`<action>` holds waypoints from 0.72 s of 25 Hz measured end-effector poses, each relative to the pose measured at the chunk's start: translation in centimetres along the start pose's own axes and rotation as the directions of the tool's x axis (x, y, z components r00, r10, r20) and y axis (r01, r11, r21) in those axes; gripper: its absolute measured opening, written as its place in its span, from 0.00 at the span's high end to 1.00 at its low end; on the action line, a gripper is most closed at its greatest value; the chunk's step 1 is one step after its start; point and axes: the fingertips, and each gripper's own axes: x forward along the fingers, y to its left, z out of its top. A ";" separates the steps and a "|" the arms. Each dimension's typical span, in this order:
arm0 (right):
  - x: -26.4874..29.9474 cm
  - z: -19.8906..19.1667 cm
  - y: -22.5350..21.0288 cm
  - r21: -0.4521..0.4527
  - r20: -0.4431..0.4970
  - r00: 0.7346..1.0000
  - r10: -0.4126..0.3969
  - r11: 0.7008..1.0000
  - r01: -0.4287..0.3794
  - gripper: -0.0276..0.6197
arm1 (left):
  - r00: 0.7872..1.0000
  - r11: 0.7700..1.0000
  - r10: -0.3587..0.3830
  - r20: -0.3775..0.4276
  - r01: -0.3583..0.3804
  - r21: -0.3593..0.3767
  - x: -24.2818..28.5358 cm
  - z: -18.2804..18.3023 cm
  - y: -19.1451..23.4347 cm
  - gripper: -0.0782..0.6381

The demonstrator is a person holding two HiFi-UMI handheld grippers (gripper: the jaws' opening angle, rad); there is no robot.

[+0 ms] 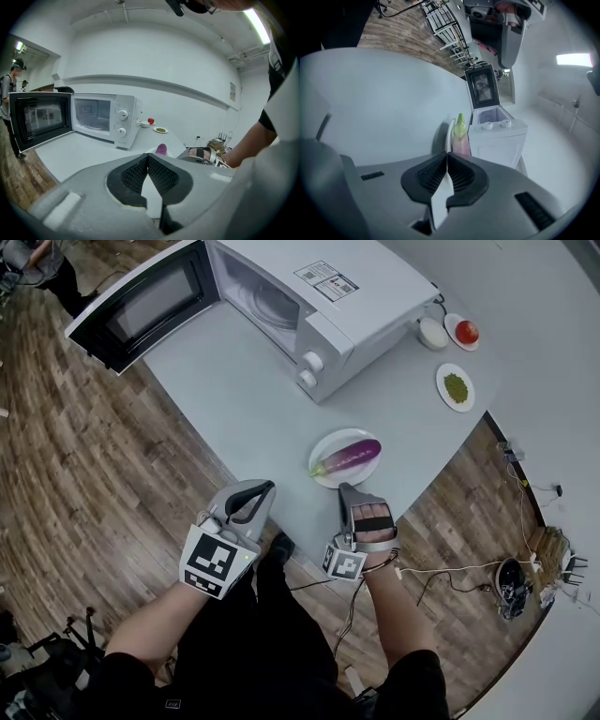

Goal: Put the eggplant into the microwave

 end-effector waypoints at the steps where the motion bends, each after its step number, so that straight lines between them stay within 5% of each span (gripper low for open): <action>1: -0.2 0.0 0.0 0.001 0.001 1.000 0.001 1.000 -0.001 0.92 | 1.000 1.000 0.000 0.001 0.000 0.003 0.0 0.1 0.0 0.88; 7: -1.4 -0.1 0.0 -0.007 0.013 1.000 -0.009 1.000 0.010 0.92 | 1.000 1.000 -0.011 -0.008 0.011 0.005 0.4 -0.3 -0.3 0.88; 10: -1.8 -0.3 0.5 -0.018 0.011 1.000 -0.002 1.000 0.002 0.92 | 0.993 0.995 -0.098 -0.063 0.096 -0.030 1.9 -2.3 -1.2 0.88; 14: -1.9 -0.5 1.0 -0.038 0.012 1.000 0.008 0.999 -0.008 0.92 | 0.953 0.975 -0.222 -0.206 0.212 -0.068 6.1 -5.1 -1.4 0.88; 18: -2.1 -0.5 1.5 -0.047 0.015 1.000 0.012 0.999 -0.011 0.92 | 0.916 0.964 -0.263 -0.303 0.233 -0.133 10.6 -6.3 0.3 0.87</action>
